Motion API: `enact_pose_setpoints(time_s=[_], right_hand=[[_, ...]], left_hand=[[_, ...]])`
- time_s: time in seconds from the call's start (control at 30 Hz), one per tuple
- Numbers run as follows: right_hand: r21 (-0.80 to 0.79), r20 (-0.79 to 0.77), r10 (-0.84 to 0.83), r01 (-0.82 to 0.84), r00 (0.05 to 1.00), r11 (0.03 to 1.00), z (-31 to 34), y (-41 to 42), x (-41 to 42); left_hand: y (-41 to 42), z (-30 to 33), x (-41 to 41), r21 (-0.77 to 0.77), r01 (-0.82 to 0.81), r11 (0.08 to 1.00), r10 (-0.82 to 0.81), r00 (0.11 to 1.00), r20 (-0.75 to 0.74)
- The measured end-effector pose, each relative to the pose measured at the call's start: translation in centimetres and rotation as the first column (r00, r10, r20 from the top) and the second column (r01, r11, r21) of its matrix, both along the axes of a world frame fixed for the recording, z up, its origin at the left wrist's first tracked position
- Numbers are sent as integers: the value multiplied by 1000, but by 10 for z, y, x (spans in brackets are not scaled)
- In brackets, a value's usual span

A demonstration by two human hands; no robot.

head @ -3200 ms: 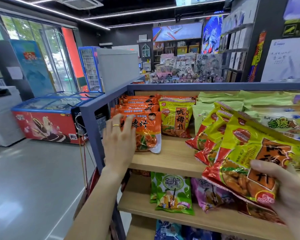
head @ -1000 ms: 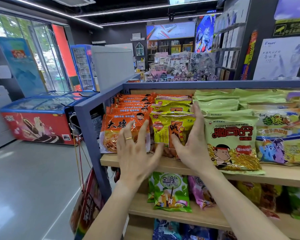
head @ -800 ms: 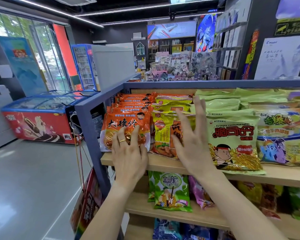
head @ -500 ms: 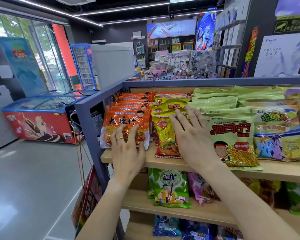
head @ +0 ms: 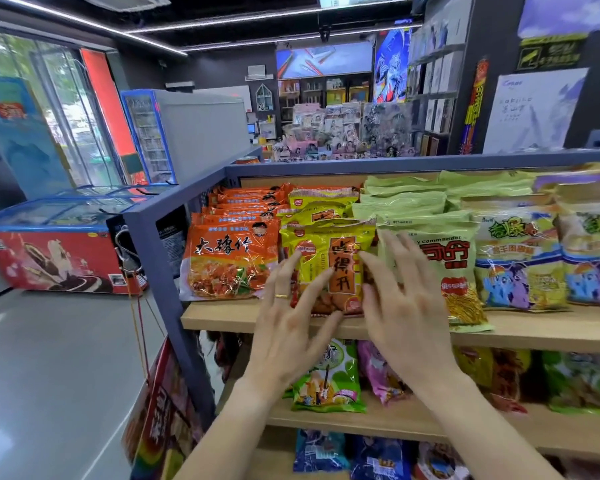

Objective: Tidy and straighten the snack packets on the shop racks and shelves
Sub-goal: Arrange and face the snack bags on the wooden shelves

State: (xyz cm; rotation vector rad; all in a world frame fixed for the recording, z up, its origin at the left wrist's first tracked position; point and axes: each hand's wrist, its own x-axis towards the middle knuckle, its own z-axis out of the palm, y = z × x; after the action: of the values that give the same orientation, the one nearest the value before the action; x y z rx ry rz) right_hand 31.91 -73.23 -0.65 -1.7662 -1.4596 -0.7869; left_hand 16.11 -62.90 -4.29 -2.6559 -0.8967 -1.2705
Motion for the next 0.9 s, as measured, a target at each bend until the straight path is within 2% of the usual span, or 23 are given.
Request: enact_pose_setpoints(time_s=[0.07, 0.17, 0.27, 0.4, 0.67, 0.9], right_hand=[[32, -97, -95, 99, 991, 995, -11, -31, 15], [-20, -225, -223, 224, 948, 974, -27, -59, 39], [-95, -322, -194, 173, 927, 980, -37, -58, 51], [-95, -361, -124, 96, 924, 991, -39, -44, 61], [-64, -381, -65, 44, 922, 997, -41, -61, 62], [-13, -329, -36, 33, 944, 999, -50, -83, 68]], left_hand=[[2, -2, 2, -71, -1, 997, 5, 999, 51], [2, -3, 5, -91, -7, 996, 15, 996, 91], [-1, -4, 9, -107, -17, 994, 30, 992, 121], [-7, -4, 14, -94, -8, 996, 22, 988, 152], [-20, -8, 20, -108, -1, 994, 21, 982, 186], [-40, -18, 18, -89, -23, 996, 43, 972, 233]])
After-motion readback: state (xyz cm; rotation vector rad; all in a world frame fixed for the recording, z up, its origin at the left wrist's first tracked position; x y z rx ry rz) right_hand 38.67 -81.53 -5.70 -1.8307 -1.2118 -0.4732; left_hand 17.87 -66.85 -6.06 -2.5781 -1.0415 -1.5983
